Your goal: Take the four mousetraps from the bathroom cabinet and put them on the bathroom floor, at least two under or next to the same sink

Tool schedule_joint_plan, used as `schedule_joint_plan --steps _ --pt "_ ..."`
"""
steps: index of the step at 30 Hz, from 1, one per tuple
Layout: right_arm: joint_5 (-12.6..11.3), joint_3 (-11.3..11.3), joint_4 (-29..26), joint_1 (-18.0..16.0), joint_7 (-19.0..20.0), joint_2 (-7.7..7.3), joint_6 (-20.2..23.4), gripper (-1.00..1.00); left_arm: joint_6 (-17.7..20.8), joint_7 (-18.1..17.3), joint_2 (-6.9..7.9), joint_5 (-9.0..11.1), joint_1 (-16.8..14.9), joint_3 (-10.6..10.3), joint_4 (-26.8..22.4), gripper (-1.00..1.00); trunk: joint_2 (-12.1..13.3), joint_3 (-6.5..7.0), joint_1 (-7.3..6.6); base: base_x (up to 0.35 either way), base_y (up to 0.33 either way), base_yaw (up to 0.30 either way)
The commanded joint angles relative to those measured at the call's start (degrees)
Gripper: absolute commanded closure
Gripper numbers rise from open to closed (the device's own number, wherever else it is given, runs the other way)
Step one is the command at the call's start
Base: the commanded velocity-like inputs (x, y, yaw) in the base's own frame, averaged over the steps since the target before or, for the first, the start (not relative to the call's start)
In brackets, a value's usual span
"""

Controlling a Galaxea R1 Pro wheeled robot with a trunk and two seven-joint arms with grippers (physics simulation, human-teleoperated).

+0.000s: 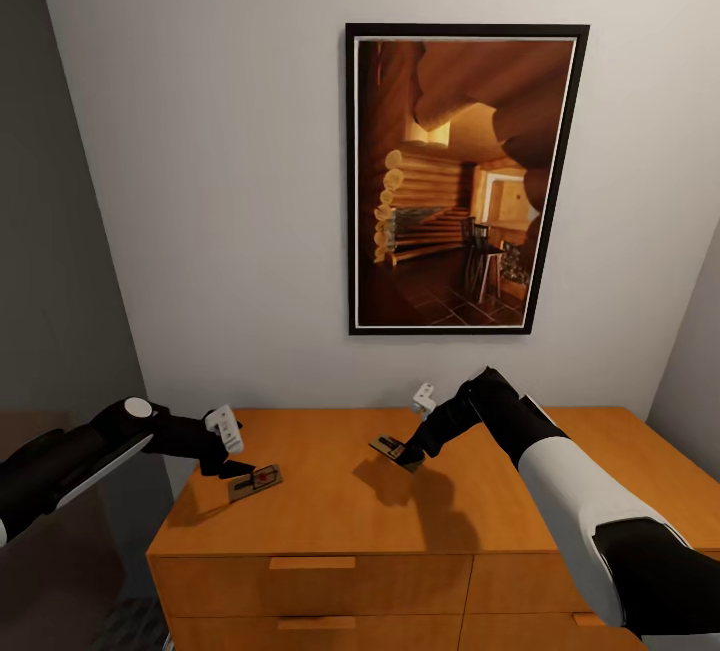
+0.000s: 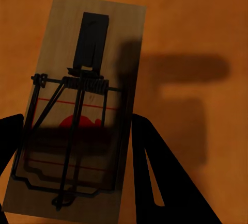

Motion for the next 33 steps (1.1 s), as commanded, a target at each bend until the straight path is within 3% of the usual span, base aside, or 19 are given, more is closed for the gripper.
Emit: schedule_joint_plan --steps 1,24,27,33 --pt "0.0 0.1 -0.1 0.0 0.3 -0.02 0.8 1.0 0.5 0.1 0.04 0.6 -0.1 -0.2 0.0 -1.0 -0.1 -0.09 0.01 0.0 0.0 0.0" --pt "0.0 0.1 -0.1 0.0 0.3 -0.04 0.8 1.0 0.3 0.2 -0.05 0.6 -0.1 -0.3 2.0 -1.0 -0.1 -0.09 0.01 0.0 0.0 0.0" --pt "0.0 0.1 -0.1 0.0 0.3 -0.04 0.8 1.0 0.3 0.2 -0.45 0.6 -0.1 -0.3 2.6 -1.0 -0.1 -0.09 0.01 0.0 0.0 0.0" --pt "0.0 0.1 -0.1 0.0 0.3 -0.04 0.8 1.0 0.5 0.2 -2.73 0.5 -0.1 -0.3 3.5 -1.0 -0.1 -0.09 0.01 0.0 0.0 0.0"
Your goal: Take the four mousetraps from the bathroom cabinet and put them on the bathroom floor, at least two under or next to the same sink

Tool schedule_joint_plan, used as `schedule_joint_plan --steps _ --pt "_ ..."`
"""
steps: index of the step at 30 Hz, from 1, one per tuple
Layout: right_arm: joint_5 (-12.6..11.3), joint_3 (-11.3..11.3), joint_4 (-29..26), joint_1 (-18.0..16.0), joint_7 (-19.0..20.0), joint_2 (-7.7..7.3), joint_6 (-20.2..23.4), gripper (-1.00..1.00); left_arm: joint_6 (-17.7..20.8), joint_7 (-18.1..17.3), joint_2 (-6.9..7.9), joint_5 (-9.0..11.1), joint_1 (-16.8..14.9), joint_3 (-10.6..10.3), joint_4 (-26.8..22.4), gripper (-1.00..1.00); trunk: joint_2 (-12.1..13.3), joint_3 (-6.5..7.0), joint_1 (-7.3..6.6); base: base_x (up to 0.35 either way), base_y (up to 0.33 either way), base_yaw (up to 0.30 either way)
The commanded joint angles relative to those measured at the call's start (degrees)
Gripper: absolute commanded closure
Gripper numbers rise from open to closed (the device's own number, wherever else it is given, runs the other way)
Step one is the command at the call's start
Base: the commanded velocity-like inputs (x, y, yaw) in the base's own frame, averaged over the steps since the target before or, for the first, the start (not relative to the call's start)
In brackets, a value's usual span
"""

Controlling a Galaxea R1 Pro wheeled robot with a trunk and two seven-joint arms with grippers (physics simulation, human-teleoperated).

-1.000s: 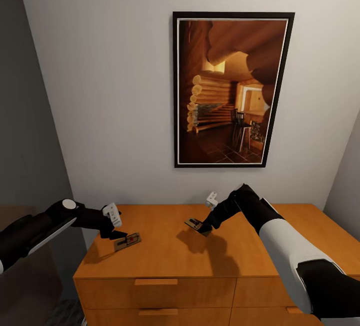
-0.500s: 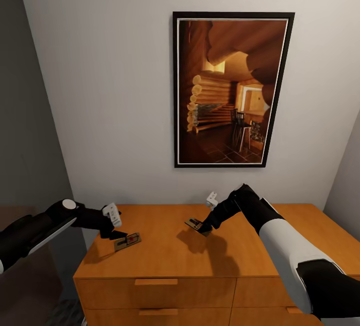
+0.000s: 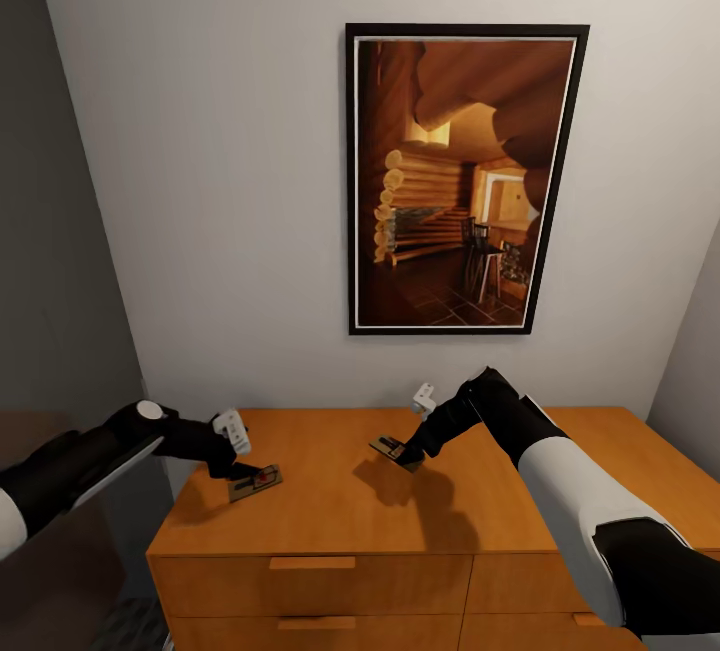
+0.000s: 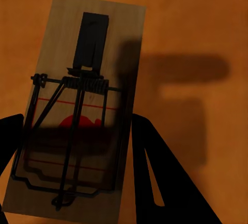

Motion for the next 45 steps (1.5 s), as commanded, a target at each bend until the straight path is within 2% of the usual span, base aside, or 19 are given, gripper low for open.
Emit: schedule_joint_plan --steps 1,9,13,25,45 --pt "0.0 0.1 -0.1 0.0 0.3 -0.02 0.8 1.0 0.5 0.1 -0.3 0.6 -0.1 -0.2 0.1 -1.0 -0.1 -0.09 0.01 0.0 0.0 0.0" --pt "0.0 0.1 -0.1 0.0 0.3 -0.02 0.8 1.0 0.6 0.1 -3.46 0.5 -0.1 -0.4 3.4 -1.0 -0.1 -0.09 0.01 0.0 0.0 0.0" --pt "0.0 0.1 -0.1 0.0 0.3 -0.02 0.8 1.0 0.6 0.1 -4.03 0.5 -0.1 -0.5 4.1 -1.0 -0.1 -0.09 0.01 0.0 0.0 0.0" --pt "0.0 0.1 -0.1 0.0 0.3 -0.02 0.8 1.0 0.7 0.0 -4.66 0.5 -0.1 -0.5 4.5 -1.0 -0.1 -0.09 0.01 0.0 0.0 0.0" --pt "0.0 0.1 -0.1 0.0 0.3 -0.02 0.8 1.0 0.6 0.1 -4.81 0.5 -0.1 -0.6 4.5 -1.0 -0.1 -0.09 0.01 0.0 0.0 0.0"
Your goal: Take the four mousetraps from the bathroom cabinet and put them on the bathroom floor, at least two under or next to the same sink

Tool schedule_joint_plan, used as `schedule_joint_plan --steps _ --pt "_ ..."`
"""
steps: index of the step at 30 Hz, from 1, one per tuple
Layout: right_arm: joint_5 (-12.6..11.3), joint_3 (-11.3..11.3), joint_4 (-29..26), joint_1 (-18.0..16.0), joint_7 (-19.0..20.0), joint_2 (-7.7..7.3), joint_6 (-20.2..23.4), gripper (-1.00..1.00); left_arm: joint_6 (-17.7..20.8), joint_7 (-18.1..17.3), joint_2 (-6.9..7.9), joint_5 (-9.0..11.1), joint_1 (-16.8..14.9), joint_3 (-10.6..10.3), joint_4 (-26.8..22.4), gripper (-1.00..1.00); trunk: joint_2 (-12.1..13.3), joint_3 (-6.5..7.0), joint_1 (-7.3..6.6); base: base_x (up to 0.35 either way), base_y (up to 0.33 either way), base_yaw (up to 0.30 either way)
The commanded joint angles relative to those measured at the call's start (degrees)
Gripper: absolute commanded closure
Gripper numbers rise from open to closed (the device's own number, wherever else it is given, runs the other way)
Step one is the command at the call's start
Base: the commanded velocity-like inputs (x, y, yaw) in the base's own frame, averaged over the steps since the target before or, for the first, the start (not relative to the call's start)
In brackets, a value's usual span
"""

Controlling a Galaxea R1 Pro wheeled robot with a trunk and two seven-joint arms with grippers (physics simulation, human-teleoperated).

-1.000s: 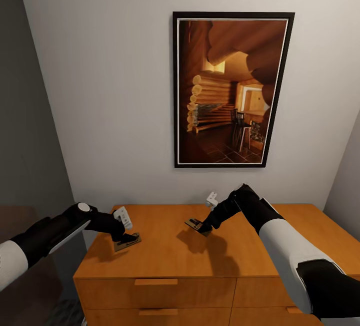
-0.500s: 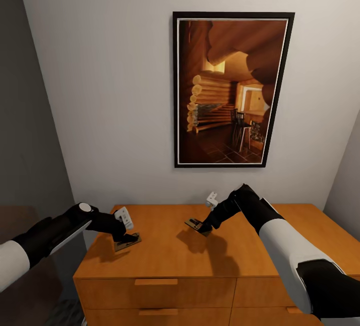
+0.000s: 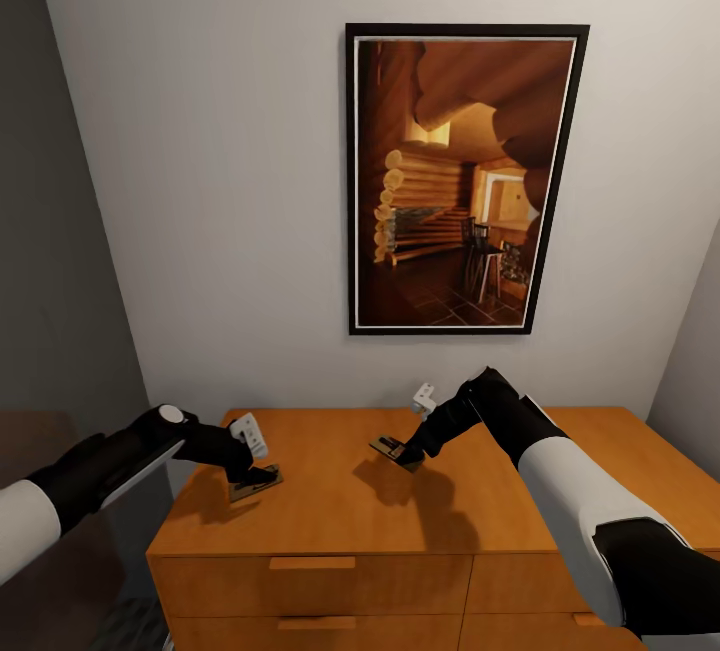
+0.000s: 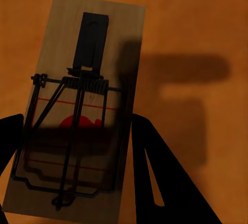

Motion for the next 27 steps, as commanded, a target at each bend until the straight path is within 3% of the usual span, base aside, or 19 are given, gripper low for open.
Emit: schedule_joint_plan --steps 1,12,19,27 --pt "0.0 0.1 -0.1 0.0 0.3 -0.02 0.8 1.0 0.5 0.1 -0.04 0.6 -0.1 -0.2 -0.1 -1.0 -0.1 -0.09 0.01 0.0 0.0 0.0" --pt "0.0 0.1 -0.1 0.0 0.3 -0.02 0.8 1.0 0.5 0.1 -2.59 -3.0 -0.1 0.0 2.8 -1.0 -0.1 -0.09 0.01 0.0 0.0 0.0" --pt "0.0 0.1 -0.1 0.0 0.3 -0.02 0.8 1.0 0.3 0.1 -4.55 -3.3 -0.3 0.1 6.5 -1.0 -0.1 -0.09 0.01 0.0 0.0 0.0" --pt "0.0 0.1 -0.1 0.0 0.3 -0.02 0.8 1.0 0.1 0.3 -5.14 -3.5 -0.4 0.3 8.2 -1.0 -0.1 -0.09 0.01 0.0 0.0 0.0"
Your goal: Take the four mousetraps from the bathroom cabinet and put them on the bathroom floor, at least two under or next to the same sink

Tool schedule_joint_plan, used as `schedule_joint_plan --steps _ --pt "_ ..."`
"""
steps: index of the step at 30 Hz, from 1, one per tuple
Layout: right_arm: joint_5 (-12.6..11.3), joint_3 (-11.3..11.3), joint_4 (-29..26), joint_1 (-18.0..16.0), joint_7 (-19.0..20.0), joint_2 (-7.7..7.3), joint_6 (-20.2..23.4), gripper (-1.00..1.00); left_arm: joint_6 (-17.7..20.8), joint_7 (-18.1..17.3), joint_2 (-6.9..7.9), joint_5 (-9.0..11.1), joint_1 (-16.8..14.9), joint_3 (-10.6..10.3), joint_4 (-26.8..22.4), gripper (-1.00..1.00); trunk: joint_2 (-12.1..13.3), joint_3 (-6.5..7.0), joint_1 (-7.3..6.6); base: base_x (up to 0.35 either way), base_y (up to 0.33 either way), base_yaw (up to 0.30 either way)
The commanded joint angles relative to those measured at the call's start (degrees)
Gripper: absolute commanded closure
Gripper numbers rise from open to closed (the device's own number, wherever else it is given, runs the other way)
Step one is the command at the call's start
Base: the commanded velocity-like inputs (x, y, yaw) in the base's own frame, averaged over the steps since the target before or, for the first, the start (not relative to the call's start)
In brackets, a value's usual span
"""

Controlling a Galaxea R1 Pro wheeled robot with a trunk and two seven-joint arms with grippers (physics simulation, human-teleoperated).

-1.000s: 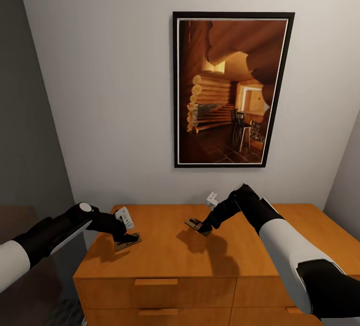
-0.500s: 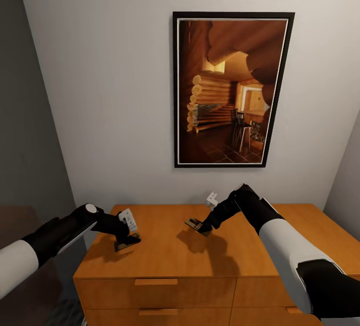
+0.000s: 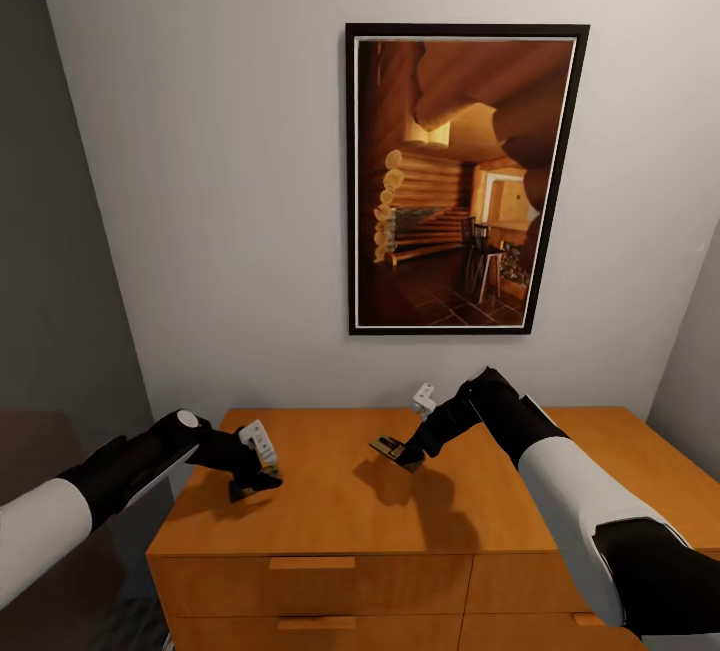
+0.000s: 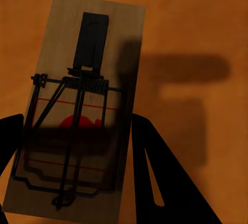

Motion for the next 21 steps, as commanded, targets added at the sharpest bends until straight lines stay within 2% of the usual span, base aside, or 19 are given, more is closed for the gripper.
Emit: schedule_joint_plan --steps 1,8,16,21 --pt "0.0 0.1 -0.1 0.0 0.2 -0.02 0.8 1.0 0.5 0.1 -0.01 0.6 -0.1 -0.1 0.3 -1.0 -0.1 -0.09 0.01 0.0 0.0 0.0" --pt "0.0 0.1 -0.1 0.0 0.3 -0.02 0.8 1.0 0.4 0.2 -0.32 0.6 -0.2 0.5 1.7 -1.0 -0.1 -0.09 0.01 0.0 0.0 0.0" --pt "0.0 0.1 -0.1 0.0 0.3 -0.02 0.8 1.0 0.2 0.2 -1.55 0.5 -0.4 0.8 5.6 -1.0 -0.1 -0.09 0.01 0.0 0.0 0.0" --pt "0.0 0.1 -0.1 0.0 0.3 -0.02 0.8 1.0 0.2 0.2 -1.77 -0.4 -0.5 0.8 6.4 -1.0 -0.1 -0.09 0.01 0.0 0.0 0.0"
